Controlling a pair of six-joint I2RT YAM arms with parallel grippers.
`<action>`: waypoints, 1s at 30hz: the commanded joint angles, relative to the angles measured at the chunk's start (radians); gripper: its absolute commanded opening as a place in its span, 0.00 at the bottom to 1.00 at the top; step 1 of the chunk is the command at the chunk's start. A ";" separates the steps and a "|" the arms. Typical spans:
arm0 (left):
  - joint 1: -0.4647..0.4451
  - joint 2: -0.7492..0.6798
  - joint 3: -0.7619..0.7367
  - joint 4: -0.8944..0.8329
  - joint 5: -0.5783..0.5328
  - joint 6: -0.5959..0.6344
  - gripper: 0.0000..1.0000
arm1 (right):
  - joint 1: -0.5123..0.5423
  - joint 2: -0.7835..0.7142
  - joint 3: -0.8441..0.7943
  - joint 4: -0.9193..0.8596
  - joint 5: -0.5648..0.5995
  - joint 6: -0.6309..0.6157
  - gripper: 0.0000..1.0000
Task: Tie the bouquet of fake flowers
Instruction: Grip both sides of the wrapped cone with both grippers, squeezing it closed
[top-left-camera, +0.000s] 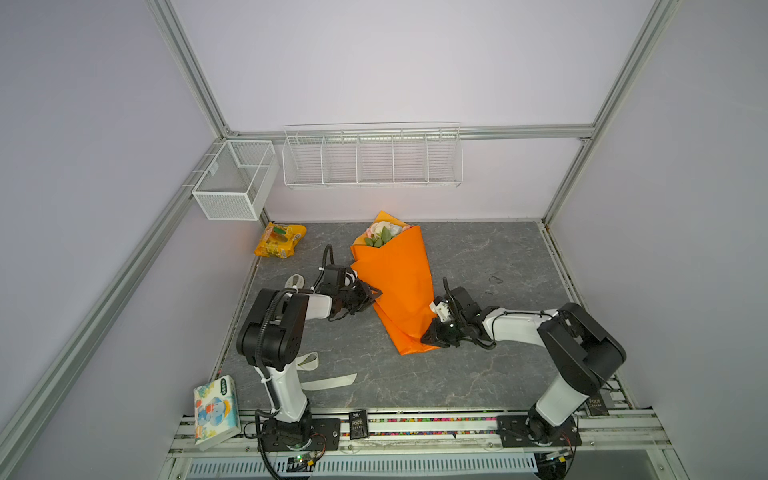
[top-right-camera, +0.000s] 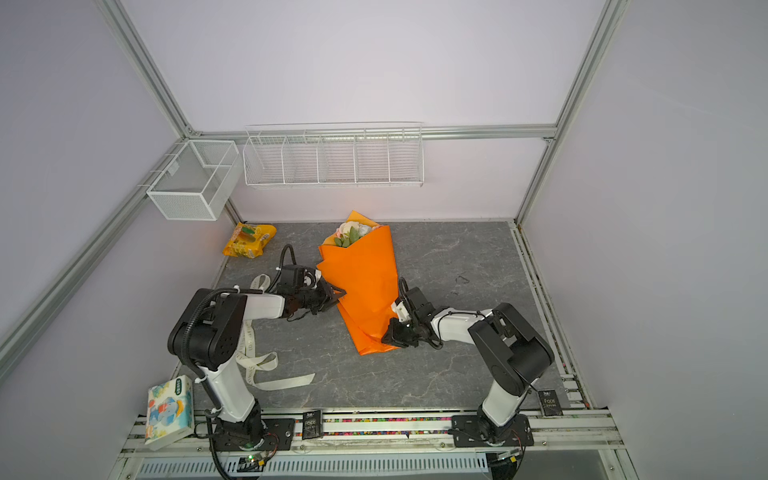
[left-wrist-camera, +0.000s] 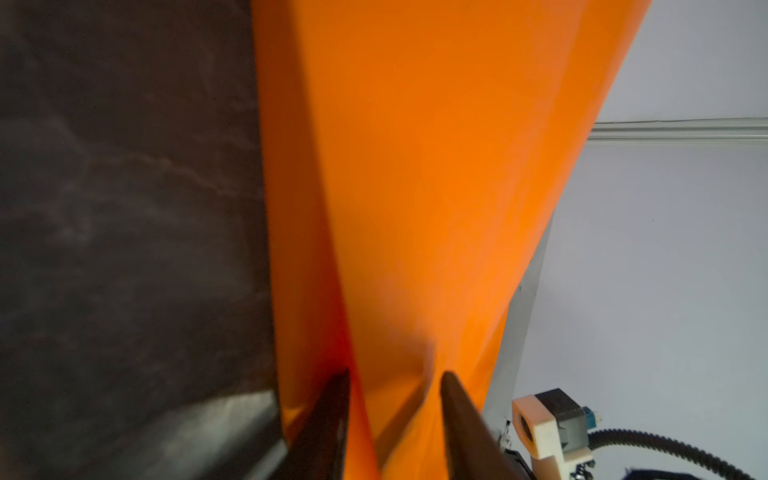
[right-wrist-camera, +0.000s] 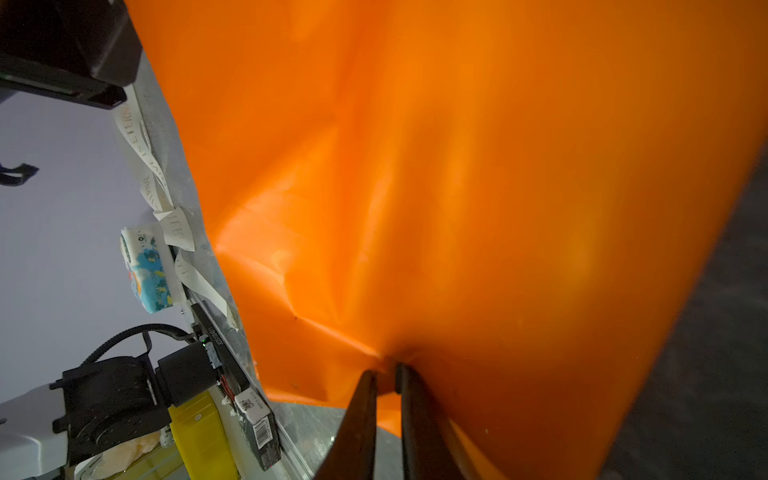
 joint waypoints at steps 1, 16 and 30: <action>0.006 -0.107 0.020 -0.117 -0.056 0.039 0.55 | 0.004 -0.071 0.068 -0.098 0.010 -0.032 0.22; 0.006 -0.090 0.024 -0.139 -0.086 -0.019 0.85 | -0.251 0.089 0.396 -0.247 0.059 -0.223 0.57; 0.006 0.103 0.111 -0.021 -0.006 -0.051 0.44 | -0.286 0.436 0.610 -0.169 -0.070 -0.228 0.63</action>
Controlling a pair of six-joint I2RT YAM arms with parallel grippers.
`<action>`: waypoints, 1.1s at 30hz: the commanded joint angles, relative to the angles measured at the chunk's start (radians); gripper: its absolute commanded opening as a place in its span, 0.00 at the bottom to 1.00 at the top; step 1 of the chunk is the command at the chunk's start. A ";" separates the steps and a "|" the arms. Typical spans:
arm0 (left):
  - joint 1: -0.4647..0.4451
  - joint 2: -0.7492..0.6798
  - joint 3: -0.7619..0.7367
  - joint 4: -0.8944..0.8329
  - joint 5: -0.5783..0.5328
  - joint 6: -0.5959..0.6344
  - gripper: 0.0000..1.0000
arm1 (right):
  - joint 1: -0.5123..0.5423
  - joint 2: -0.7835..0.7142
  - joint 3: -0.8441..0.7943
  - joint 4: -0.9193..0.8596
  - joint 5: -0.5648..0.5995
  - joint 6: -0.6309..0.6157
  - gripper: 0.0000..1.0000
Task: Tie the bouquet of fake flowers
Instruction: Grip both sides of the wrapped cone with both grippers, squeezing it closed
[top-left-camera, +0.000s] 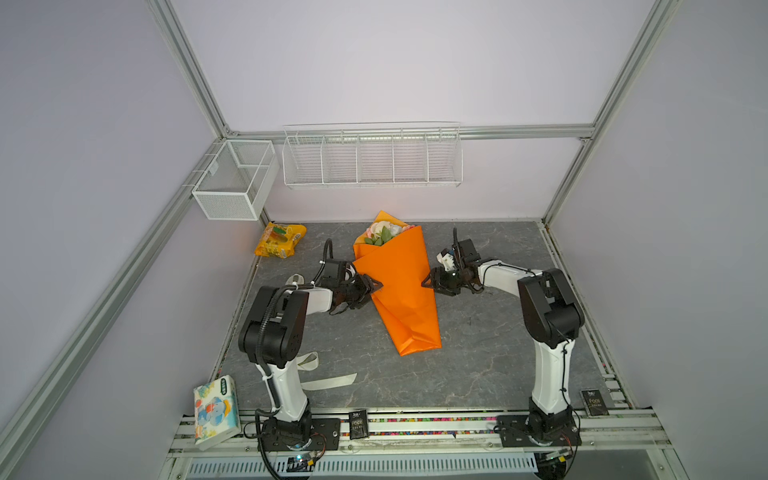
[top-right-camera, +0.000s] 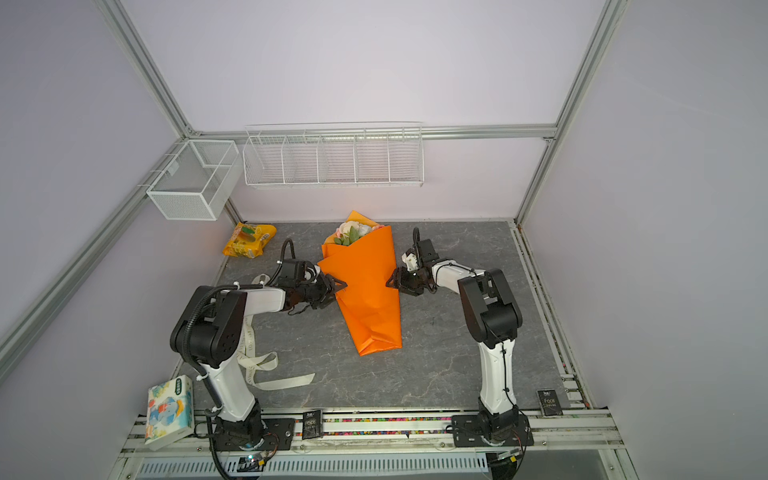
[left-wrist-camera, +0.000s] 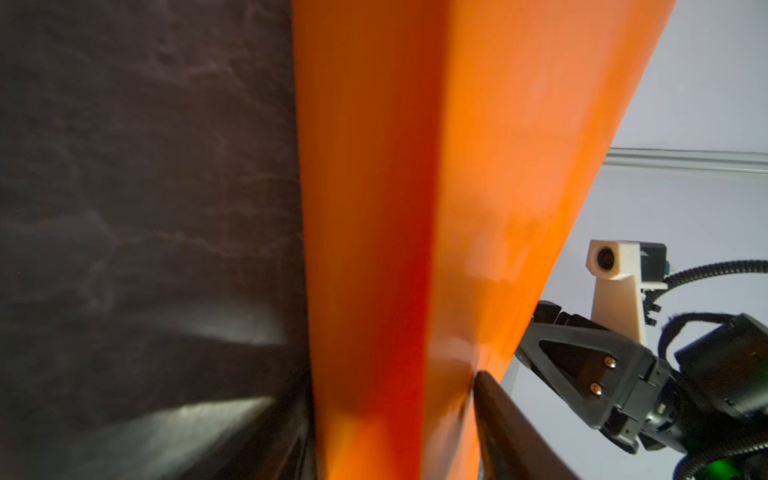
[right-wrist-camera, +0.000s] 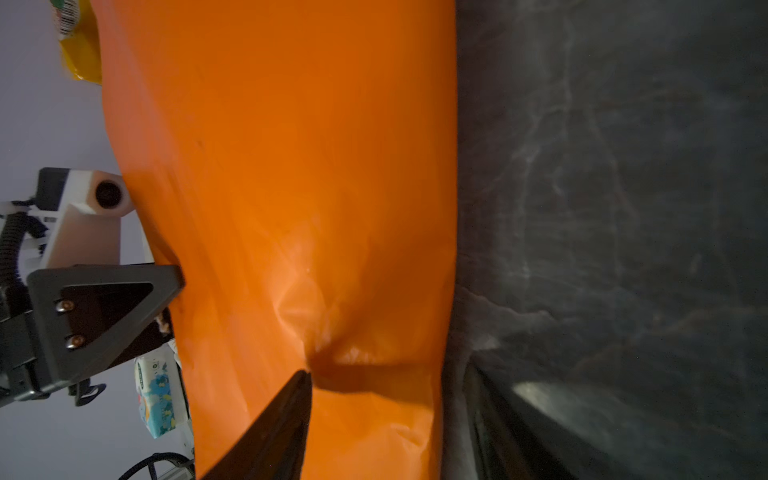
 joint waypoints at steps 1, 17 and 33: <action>0.002 0.054 0.024 0.024 0.023 0.004 0.41 | -0.013 0.047 0.007 0.032 -0.051 -0.005 0.62; -0.112 0.212 0.245 0.040 -0.006 -0.005 0.02 | -0.152 0.002 -0.150 0.234 -0.145 0.068 0.21; -0.292 0.511 0.725 -0.038 -0.083 -0.104 0.02 | -0.447 -0.025 -0.174 0.144 -0.163 -0.038 0.21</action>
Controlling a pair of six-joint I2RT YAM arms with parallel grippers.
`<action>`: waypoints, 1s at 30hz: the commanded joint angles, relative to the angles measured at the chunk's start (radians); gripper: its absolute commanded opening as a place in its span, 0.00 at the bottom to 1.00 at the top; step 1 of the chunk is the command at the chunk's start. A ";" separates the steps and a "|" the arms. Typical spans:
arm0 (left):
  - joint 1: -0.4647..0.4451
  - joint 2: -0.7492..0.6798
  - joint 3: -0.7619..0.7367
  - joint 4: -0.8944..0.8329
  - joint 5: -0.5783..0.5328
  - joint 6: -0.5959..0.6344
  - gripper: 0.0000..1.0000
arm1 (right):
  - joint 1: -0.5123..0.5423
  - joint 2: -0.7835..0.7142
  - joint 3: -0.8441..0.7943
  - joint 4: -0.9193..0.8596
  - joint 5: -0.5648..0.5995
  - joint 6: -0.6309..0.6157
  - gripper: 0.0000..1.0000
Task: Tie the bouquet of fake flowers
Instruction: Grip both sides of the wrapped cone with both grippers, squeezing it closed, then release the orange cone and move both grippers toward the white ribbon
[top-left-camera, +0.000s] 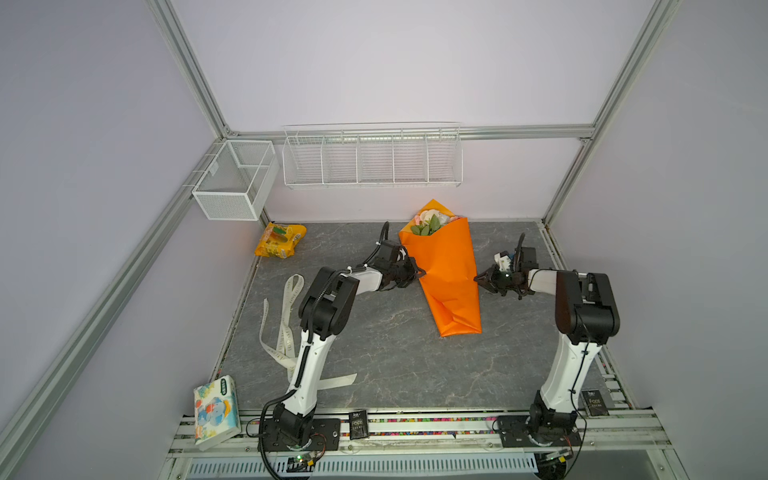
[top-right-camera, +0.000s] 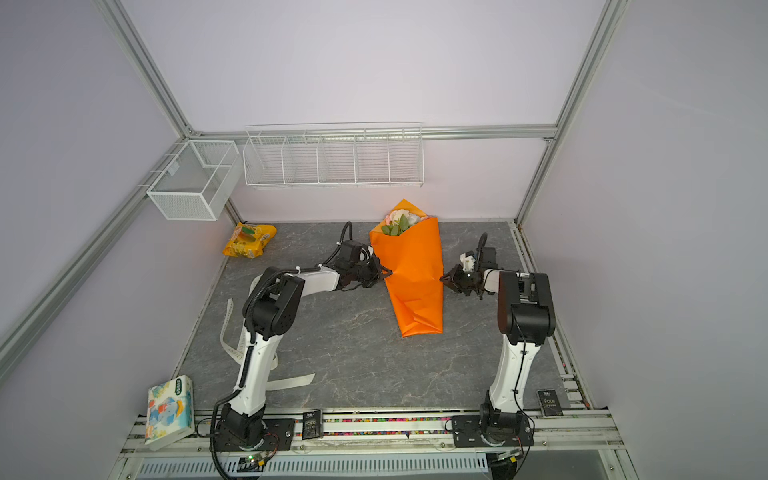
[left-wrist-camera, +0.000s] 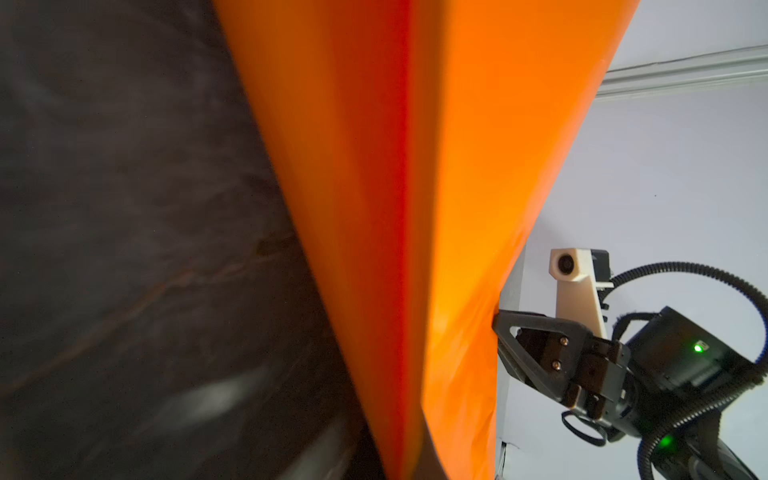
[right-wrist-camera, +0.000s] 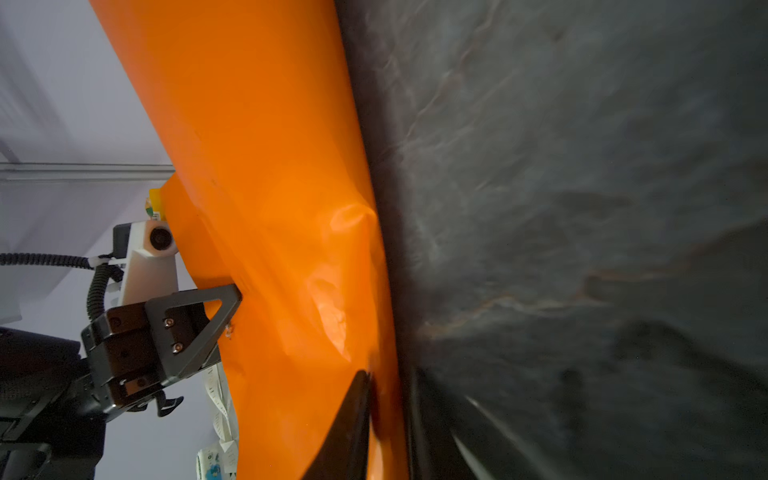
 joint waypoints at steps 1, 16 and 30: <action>-0.012 0.053 0.093 -0.020 -0.046 -0.051 0.02 | -0.016 0.037 0.047 -0.048 -0.040 -0.052 0.22; -0.019 -0.012 0.047 -0.045 -0.072 -0.034 0.52 | -0.052 -0.151 0.031 -0.216 0.062 -0.127 0.43; 0.003 -0.355 -0.317 0.062 -0.070 -0.002 0.89 | 0.093 -0.524 -0.135 -0.318 0.078 -0.153 0.56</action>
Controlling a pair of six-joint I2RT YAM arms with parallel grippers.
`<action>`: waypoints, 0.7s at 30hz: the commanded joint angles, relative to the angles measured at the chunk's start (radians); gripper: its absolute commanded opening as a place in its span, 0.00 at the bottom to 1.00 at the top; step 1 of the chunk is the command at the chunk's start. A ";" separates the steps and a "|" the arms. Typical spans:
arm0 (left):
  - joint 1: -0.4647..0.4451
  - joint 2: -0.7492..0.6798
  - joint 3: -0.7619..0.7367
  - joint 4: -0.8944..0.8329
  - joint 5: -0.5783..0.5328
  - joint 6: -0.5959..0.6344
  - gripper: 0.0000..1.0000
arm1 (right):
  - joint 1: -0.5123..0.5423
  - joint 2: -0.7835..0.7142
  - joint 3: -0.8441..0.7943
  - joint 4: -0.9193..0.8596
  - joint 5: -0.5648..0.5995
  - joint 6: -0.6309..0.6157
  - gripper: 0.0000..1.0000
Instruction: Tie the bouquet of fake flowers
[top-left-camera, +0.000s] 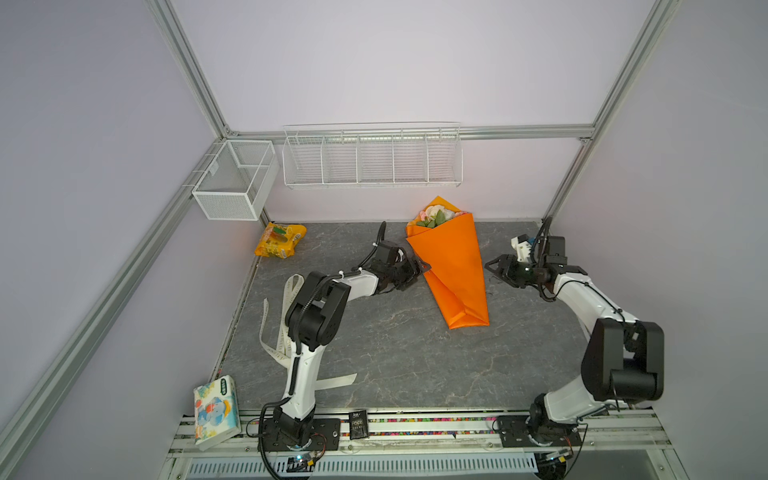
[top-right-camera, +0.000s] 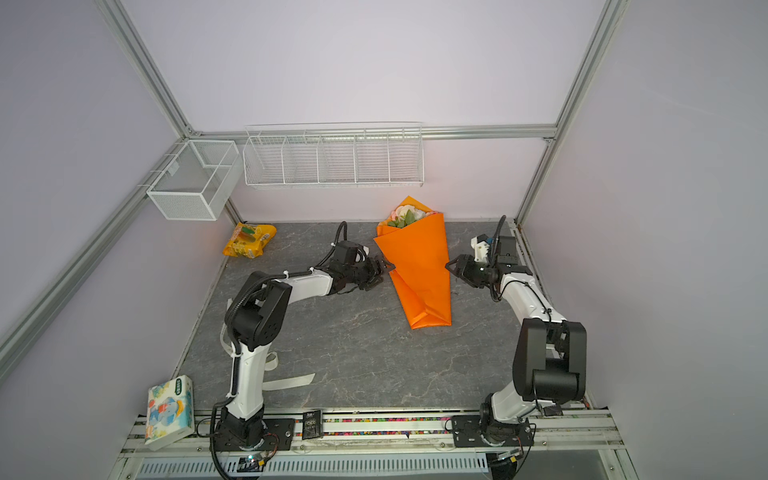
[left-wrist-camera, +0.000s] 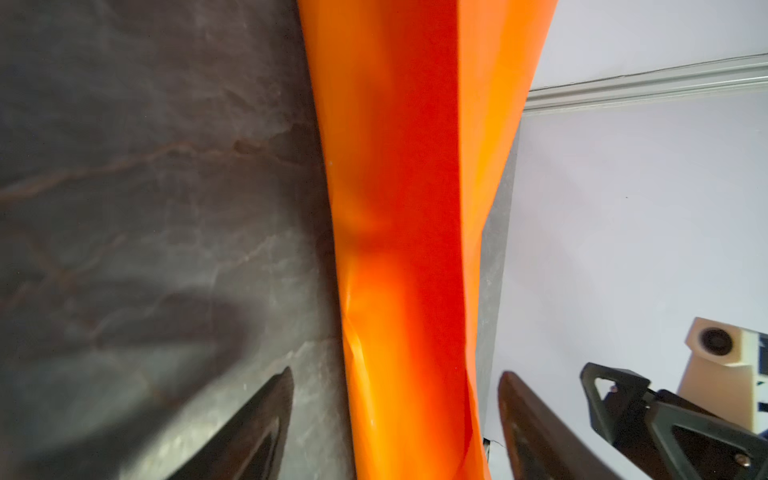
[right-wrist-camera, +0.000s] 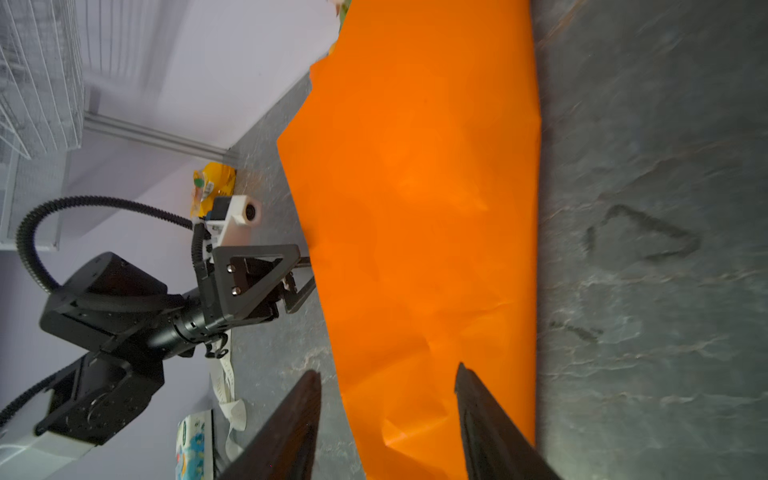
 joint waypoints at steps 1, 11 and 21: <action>0.019 -0.135 -0.088 0.022 -0.020 0.038 0.89 | 0.077 -0.050 -0.052 -0.045 0.035 -0.029 0.57; 0.161 -0.585 -0.368 -0.364 -0.148 0.248 0.78 | 0.230 -0.017 0.031 -0.064 0.144 0.019 0.48; 0.446 -1.084 -0.513 -1.108 -0.619 0.366 0.72 | 0.768 0.023 0.135 -0.103 0.417 0.054 0.49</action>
